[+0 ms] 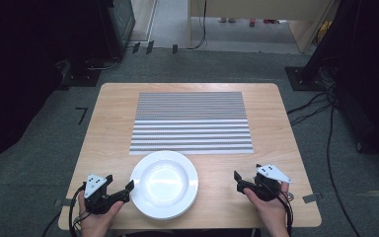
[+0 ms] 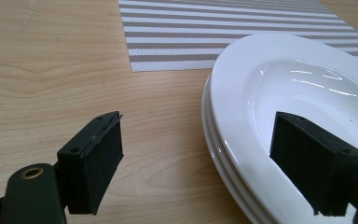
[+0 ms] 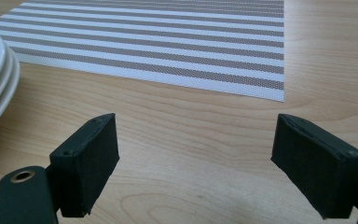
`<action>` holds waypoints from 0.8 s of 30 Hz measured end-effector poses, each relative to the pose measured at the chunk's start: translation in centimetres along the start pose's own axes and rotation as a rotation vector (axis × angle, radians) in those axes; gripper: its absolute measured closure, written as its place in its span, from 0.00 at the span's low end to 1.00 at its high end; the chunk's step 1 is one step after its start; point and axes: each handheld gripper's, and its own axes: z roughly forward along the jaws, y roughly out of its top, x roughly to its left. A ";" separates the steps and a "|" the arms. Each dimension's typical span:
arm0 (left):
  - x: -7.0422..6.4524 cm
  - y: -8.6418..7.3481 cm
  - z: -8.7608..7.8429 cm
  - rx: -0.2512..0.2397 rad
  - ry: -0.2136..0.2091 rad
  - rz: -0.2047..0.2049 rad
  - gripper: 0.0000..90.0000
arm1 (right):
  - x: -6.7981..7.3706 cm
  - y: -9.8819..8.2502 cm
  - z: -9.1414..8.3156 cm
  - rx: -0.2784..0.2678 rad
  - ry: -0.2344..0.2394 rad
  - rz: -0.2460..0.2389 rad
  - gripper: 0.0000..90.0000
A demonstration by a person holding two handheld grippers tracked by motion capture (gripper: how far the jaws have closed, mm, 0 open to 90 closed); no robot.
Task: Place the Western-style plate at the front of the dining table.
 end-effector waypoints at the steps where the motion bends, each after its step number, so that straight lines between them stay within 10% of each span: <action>1: -0.1 0.0 0.0 0.001 -0.002 0.002 0.19 | 0.1 0.0 0.0 0.001 0.002 0.002 0.16; 24: -1.4 -0.3 0.7 0.031 -0.041 0.018 0.19 | 2.0 0.2 0.2 -0.023 0.015 0.012 0.24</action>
